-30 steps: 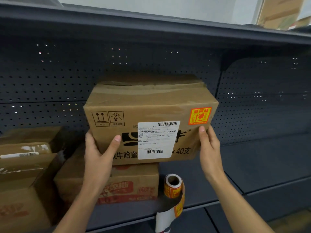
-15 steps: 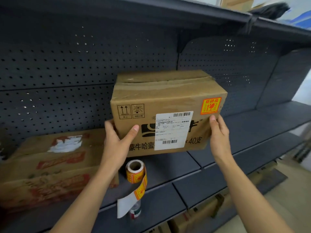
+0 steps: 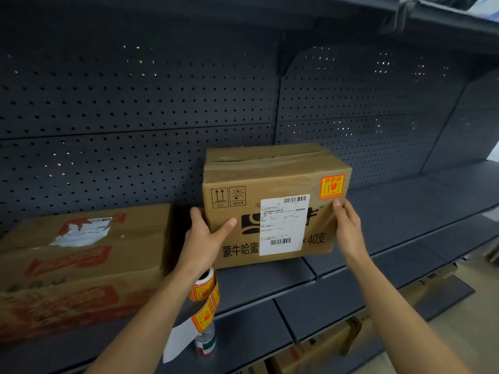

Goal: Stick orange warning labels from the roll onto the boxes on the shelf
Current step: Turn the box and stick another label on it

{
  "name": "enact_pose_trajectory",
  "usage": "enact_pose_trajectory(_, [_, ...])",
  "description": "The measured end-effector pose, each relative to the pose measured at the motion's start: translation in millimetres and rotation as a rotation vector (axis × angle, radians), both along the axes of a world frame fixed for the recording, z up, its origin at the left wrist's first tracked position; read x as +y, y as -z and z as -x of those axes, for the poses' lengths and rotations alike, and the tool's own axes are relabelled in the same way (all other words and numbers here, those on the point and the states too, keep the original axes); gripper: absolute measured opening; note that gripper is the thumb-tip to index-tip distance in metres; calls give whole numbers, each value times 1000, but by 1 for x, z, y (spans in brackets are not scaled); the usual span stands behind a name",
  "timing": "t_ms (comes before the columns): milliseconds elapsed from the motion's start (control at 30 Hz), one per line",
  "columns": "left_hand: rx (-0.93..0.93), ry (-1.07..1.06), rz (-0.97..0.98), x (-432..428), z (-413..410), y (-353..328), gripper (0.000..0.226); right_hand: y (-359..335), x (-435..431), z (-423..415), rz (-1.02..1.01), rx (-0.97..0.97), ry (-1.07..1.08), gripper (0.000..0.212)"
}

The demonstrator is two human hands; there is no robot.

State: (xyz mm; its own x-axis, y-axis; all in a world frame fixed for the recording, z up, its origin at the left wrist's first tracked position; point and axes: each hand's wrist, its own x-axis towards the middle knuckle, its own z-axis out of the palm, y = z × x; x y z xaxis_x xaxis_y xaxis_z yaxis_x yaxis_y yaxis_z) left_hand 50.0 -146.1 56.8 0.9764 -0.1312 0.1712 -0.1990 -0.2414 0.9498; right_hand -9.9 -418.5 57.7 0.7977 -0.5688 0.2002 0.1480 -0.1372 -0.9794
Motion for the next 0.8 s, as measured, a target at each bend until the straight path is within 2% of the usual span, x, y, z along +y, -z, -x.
enact_pose_trajectory(400, [27, -35, -31, -14, -23, 5, 50, 25, -31, -54, -44, 65, -2, 35])
enact_pose_trajectory(567, [24, -31, -58, -18, -28, 4, 51, 20, -33, -64, -40, 28, 7, 24])
enact_pose_trajectory(800, [21, -39, -70, -24, -33, -1, 51, 18, -46, -74, -16, 11, 39, 23])
